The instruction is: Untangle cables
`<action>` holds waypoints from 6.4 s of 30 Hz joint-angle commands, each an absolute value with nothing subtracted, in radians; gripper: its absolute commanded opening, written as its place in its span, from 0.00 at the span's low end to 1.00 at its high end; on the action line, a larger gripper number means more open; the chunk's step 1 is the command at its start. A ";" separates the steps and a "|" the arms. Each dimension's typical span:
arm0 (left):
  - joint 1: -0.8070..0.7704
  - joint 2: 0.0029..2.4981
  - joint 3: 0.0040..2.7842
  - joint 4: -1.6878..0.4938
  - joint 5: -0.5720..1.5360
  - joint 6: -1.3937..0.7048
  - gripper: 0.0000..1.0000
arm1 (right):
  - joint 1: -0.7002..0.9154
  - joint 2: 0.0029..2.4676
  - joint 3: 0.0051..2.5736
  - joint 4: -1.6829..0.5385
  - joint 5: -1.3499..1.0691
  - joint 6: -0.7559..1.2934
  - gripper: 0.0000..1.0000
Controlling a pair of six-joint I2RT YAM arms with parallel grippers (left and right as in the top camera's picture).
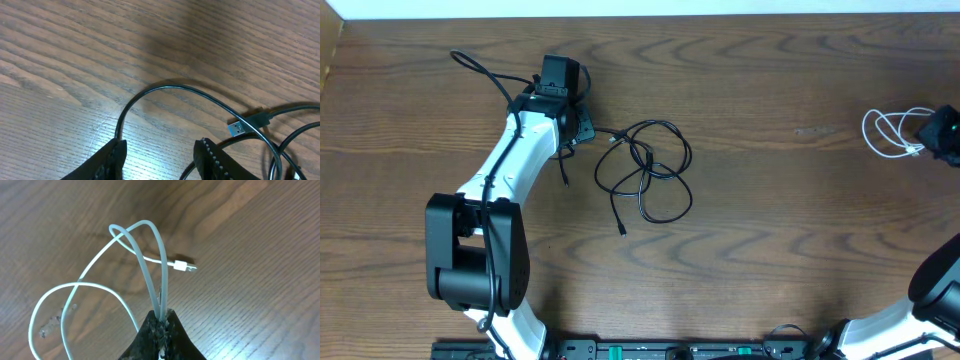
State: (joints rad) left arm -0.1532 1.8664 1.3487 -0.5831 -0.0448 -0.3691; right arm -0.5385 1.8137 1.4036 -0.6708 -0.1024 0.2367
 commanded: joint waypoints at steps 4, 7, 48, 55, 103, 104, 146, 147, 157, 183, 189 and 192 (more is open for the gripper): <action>-0.152 1.843 1.351 -0.586 -0.064 -0.368 0.49 | -0.537 1.869 1.396 -0.673 -0.121 0.216 0.01; -0.152 1.843 1.351 -0.585 -0.064 -0.368 0.49 | -0.537 1.878 1.395 -0.674 -0.110 0.216 0.03; -0.152 1.843 1.351 -0.585 -0.064 -0.367 0.43 | -0.161 1.900 1.392 -0.641 0.068 -0.003 0.88; -0.152 1.843 1.351 -0.574 0.012 -0.337 0.30 | -0.143 1.900 1.392 -0.616 0.105 -0.061 0.91; -0.263 1.843 1.345 -0.703 0.471 -0.246 0.43 | 0.289 1.906 1.388 -0.658 -0.300 0.194 0.23; -0.274 1.843 1.345 -0.703 0.471 -0.249 0.44 | 0.302 1.906 1.386 -0.662 -0.286 0.194 0.20; -0.497 1.903 1.341 -0.635 0.036 -0.430 0.46 | 0.368 1.912 1.378 -0.665 -0.130 0.241 0.27; -0.501 1.909 1.341 -0.635 0.036 -0.439 0.46 | 0.368 1.913 1.378 -0.664 -0.130 0.241 0.27; -0.510 1.957 1.342 -0.588 0.036 -0.450 0.07 | 0.374 1.914 1.378 -0.658 -0.130 0.240 0.29; -0.509 1.197 1.379 -0.354 0.112 -0.408 0.07 | 0.389 1.914 1.378 -0.646 -0.130 0.239 0.32; -0.509 1.091 1.379 -0.281 0.112 -0.349 0.08 | 0.389 1.914 1.378 -0.646 -0.130 0.239 0.33; -0.509 1.052 1.379 -0.245 0.111 -0.347 0.08 | 0.389 1.914 1.378 -0.646 -0.130 0.239 0.33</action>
